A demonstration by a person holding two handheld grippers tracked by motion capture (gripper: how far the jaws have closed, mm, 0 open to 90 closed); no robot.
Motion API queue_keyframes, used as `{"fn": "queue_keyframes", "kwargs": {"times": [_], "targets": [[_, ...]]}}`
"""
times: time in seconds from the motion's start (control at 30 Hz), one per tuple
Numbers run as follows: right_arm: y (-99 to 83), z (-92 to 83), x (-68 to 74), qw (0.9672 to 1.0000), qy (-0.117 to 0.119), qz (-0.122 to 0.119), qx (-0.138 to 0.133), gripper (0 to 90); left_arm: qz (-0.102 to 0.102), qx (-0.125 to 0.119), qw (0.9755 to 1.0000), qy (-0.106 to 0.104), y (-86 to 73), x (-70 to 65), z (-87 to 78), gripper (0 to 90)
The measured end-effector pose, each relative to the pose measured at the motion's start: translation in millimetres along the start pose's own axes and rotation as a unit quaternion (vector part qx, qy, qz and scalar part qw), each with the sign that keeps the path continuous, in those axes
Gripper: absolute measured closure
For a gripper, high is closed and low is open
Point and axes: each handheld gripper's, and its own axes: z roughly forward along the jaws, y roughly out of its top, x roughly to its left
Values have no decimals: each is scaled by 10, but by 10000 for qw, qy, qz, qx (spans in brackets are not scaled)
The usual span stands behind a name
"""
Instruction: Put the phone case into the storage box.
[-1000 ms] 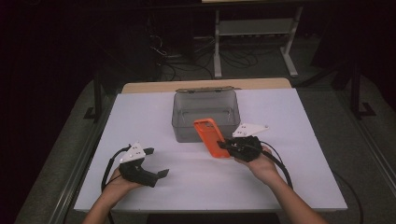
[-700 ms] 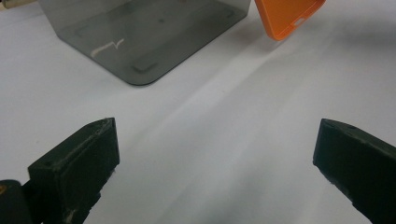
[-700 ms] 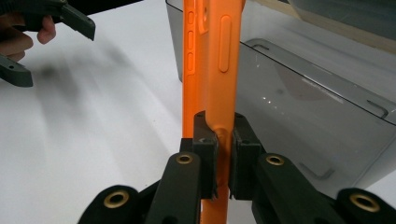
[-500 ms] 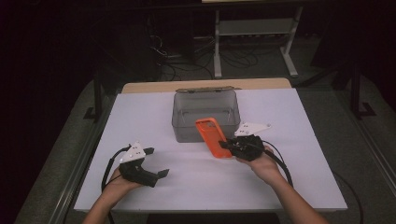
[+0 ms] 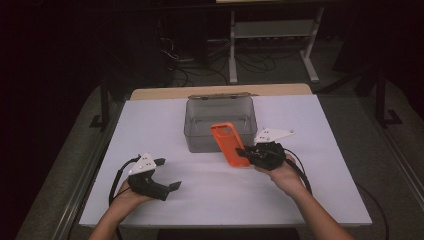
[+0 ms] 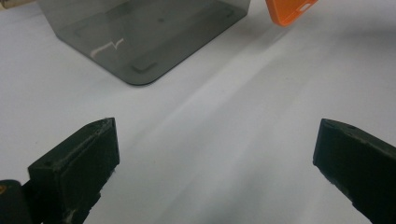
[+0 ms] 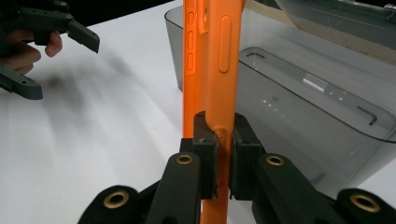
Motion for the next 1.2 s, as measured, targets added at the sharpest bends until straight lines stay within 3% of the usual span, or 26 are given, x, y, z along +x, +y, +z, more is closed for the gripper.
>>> {"fn": "queue_keyframes", "kwargs": {"times": [1.2], "targets": [[305,-97,-118,9998,-160,45,-113,823,34,-11,10000,-29,6,-22,15,0]]}}
